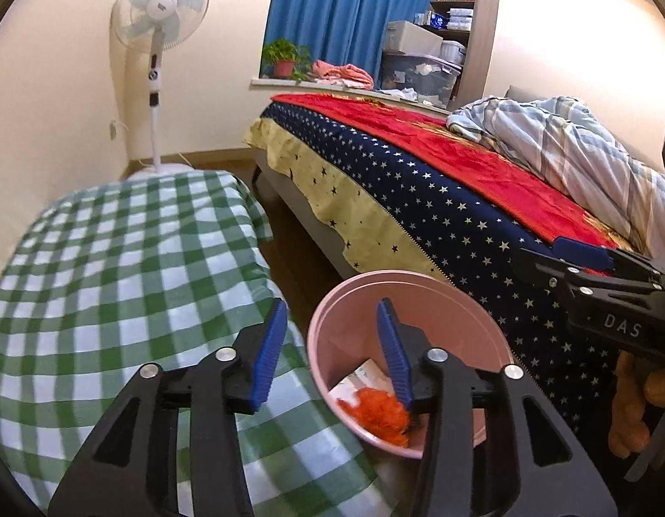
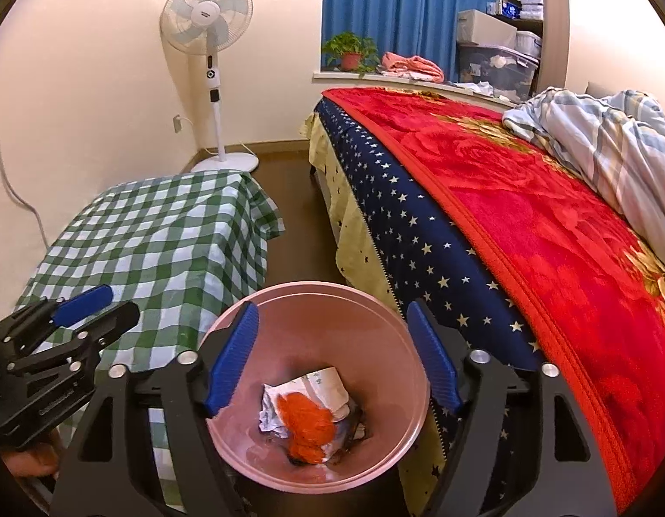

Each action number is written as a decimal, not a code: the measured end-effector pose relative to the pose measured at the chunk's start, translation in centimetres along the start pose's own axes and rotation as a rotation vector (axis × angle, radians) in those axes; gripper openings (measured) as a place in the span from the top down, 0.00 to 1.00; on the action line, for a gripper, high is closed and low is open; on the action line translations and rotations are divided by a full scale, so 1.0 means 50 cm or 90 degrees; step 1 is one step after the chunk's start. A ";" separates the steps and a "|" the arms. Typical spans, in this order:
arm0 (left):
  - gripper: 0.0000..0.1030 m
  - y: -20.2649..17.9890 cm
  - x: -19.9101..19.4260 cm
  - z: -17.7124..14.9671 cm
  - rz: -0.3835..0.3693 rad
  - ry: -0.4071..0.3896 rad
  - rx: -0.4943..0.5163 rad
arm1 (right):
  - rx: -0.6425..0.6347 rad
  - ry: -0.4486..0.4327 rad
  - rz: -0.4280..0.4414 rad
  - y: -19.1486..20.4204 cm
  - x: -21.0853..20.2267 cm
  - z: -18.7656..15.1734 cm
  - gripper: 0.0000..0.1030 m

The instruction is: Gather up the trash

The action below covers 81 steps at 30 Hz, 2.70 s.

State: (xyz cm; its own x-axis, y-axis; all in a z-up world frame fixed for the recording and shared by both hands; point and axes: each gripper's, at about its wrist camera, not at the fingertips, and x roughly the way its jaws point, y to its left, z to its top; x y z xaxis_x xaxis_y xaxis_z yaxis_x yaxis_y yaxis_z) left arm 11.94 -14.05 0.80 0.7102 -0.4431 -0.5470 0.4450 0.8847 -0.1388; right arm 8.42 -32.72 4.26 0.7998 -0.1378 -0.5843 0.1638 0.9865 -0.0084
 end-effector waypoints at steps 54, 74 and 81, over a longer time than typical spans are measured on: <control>0.08 0.124 -0.311 -0.172 0.314 -0.043 -0.153 | -0.060 -0.070 0.084 0.238 -0.153 -0.145 0.05; 0.08 0.117 -0.312 -0.173 0.311 -0.042 -0.143 | -0.059 -0.073 0.082 0.235 -0.153 -0.144 0.05; 0.08 0.109 -0.312 -0.170 0.310 -0.041 -0.140 | -0.059 -0.072 0.083 0.235 -0.153 -0.142 0.05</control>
State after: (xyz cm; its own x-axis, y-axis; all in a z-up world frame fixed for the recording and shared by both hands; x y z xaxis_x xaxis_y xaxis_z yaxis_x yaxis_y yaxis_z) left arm -1.35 -1.06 1.58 0.8411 0.0242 -0.5403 -0.0642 0.9964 -0.0553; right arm 0.13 -19.45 2.85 0.8716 -0.0119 -0.4900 0.0045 0.9999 -0.0162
